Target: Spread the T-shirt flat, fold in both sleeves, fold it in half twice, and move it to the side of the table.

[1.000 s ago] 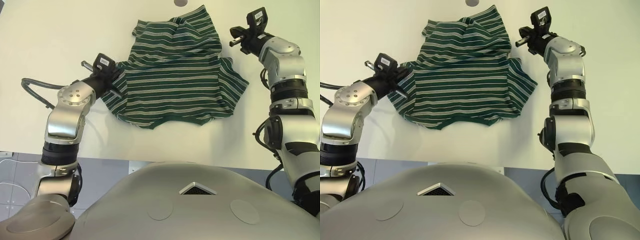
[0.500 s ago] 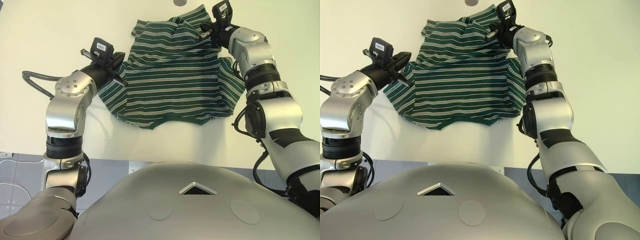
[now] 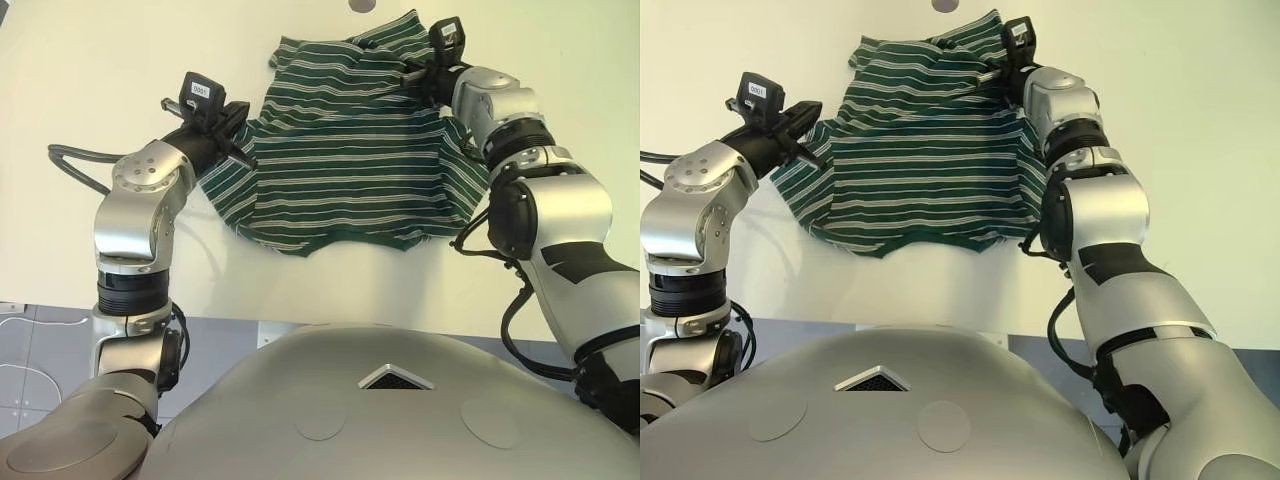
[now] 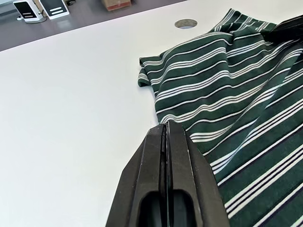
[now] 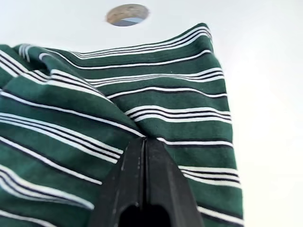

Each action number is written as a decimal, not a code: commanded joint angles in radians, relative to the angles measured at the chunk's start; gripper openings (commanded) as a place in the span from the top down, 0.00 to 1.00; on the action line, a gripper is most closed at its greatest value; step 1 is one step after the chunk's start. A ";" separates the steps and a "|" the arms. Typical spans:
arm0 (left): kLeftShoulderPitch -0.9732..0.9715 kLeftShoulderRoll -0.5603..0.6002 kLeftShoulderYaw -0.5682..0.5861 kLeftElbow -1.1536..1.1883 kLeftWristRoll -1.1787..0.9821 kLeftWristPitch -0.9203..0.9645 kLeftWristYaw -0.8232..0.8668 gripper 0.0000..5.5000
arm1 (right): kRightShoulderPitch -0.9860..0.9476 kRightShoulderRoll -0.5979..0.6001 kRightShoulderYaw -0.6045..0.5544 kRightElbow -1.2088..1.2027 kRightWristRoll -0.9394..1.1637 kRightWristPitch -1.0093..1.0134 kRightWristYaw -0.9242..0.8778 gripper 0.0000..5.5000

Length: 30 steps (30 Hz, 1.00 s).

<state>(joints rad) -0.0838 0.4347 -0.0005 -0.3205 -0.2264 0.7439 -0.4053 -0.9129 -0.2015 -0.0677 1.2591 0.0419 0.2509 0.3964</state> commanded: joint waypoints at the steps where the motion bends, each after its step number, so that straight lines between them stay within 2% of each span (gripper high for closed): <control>1: -0.004 -0.007 0.008 -0.010 -0.001 0.019 0.014 1.00 | -0.004 -0.054 -0.042 0.037 0.004 0.020 -0.089 1.00; 4: -0.007 -0.022 0.012 0.005 0.001 0.023 0.030 1.00 | -0.011 -0.068 -0.068 0.031 0.011 -0.026 -0.093 1.00; 6: -0.020 -0.041 0.022 0.032 -0.007 0.024 0.041 1.00 | -0.037 -0.062 -0.103 -0.006 0.049 -0.095 -0.026 1.00; 9: 0.036 -0.032 0.082 0.023 -0.056 0.055 0.016 0.89 | -0.053 -0.072 -0.170 -0.151 0.154 -0.116 0.087 1.00; 12: 0.107 -0.016 0.119 0.001 -0.074 0.074 0.011 0.80 | 0.053 -0.097 -0.171 -0.431 0.220 -0.003 0.170 1.00; 13: 0.128 -0.013 0.129 -0.009 -0.076 0.081 0.013 0.75 | 0.105 -0.105 -0.155 -0.535 0.231 0.047 0.189 1.00; 15: 0.182 -0.009 0.154 -0.025 -0.078 0.076 0.020 0.75 | 0.223 -0.124 -0.091 -0.734 0.250 0.156 0.267 1.00; 18: 0.255 -0.022 0.205 -0.016 -0.079 0.051 0.039 0.75 | 0.325 -0.157 0.029 -0.899 0.227 0.228 0.373 1.00; 24: 0.223 -0.052 0.234 0.051 -0.148 0.095 0.017 0.75 | 0.528 -0.253 0.269 -1.078 0.110 0.191 0.509 1.00; 30: 0.208 -0.074 0.222 0.090 -0.199 0.132 0.017 0.75 | 0.571 -0.281 0.330 -1.115 0.073 0.165 0.541 1.00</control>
<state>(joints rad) 0.1103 0.3736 0.2389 -0.2556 -0.4227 0.8368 -0.3895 -0.3459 -0.4654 0.2521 0.1467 0.1266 0.4263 0.9340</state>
